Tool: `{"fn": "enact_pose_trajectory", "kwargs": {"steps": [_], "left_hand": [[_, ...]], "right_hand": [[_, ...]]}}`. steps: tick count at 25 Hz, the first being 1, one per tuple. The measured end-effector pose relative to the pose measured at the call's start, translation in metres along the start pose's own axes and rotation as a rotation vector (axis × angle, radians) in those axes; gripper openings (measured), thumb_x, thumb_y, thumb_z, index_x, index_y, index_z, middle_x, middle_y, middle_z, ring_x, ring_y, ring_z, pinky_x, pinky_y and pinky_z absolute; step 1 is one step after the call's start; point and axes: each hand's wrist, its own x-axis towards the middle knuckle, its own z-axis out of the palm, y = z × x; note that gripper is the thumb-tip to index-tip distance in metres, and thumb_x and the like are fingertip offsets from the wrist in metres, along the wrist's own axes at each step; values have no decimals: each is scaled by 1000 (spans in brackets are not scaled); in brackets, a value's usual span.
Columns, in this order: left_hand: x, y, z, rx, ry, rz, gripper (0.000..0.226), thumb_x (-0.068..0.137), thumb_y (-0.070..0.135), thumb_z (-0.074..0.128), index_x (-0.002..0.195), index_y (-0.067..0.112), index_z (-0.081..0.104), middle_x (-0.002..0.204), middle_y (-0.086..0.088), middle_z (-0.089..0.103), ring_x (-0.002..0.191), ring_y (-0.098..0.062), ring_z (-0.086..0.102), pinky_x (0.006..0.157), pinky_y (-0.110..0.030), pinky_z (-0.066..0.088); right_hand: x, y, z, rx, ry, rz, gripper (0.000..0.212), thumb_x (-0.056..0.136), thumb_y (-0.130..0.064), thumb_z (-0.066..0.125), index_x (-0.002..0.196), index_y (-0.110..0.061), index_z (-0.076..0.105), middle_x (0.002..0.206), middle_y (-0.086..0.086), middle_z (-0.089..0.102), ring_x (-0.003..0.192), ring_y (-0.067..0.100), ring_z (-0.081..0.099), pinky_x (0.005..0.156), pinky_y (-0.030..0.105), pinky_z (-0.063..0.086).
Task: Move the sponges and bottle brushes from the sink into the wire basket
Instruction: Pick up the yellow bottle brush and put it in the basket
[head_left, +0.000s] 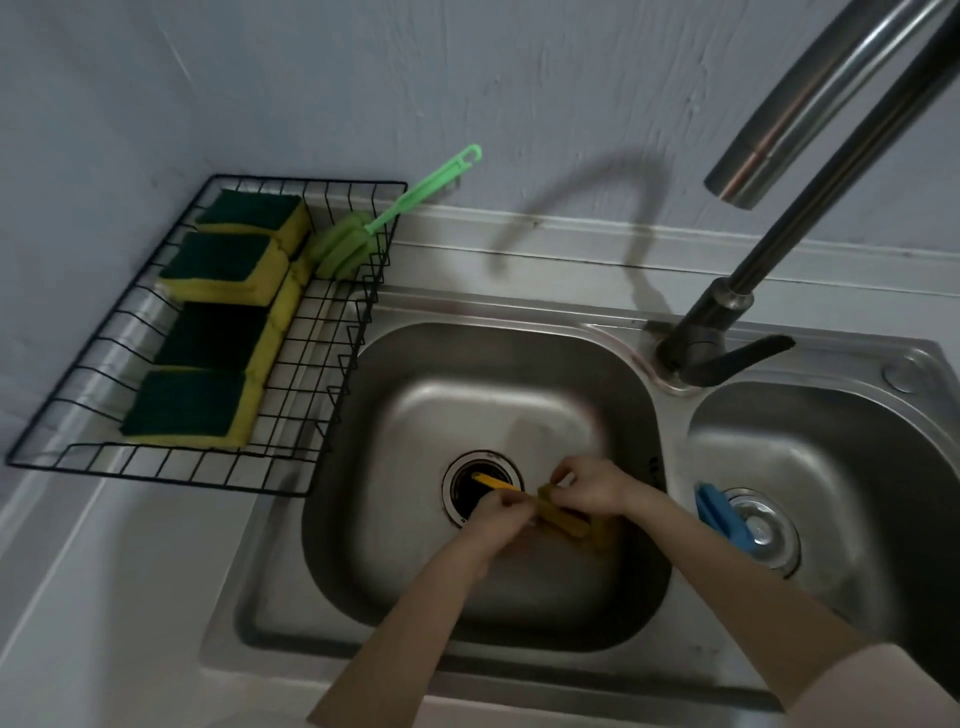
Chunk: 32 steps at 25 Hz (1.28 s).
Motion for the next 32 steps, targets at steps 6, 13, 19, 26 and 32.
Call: {"fn": "enact_pose_trajectory", "kwargs": {"steps": [6, 13, 19, 26, 32], "left_hand": [[-31, 13, -11, -102, 16, 141, 2, 85, 18, 54, 83, 19, 54, 80, -1, 58, 76, -11, 57, 67, -22, 48], [-77, 44, -29, -249, 141, 386, 6, 87, 15, 54, 84, 20, 51, 93, -2, 55, 90, -15, 54, 70, -23, 46], [-113, 77, -66, -157, 186, 580, 31, 84, 22, 58, 111, 10, 47, 118, -9, 56, 104, -21, 57, 80, -35, 52], [-135, 98, -116, 67, 373, 781, 35, 82, 18, 61, 115, 13, 49, 110, -2, 52, 100, -16, 53, 77, -23, 48], [-144, 128, -157, 421, 446, 849, 44, 82, 18, 60, 123, 19, 45, 112, 6, 48, 105, -8, 44, 85, -25, 41]], "right_hand": [[-40, -32, -12, 13, 76, -91, 41, 89, -27, 50, 125, -9, 52, 130, 14, 55, 119, 26, 52, 97, 31, 43], [-68, -64, -17, 219, 353, -274, 33, 84, -21, 56, 116, -13, 57, 99, 4, 61, 93, 19, 57, 82, 28, 45], [-82, -108, -15, 541, 504, -555, 24, 80, -8, 54, 100, -22, 55, 89, 0, 61, 92, 22, 60, 90, 40, 49], [-86, -158, -22, 639, 367, -677, 25, 90, -8, 48, 114, -15, 51, 84, -9, 56, 85, 12, 57, 76, 14, 48], [-75, -209, -50, 681, 476, -701, 28, 89, -24, 55, 116, -17, 53, 79, -8, 53, 71, 4, 52, 66, 16, 44]]}}
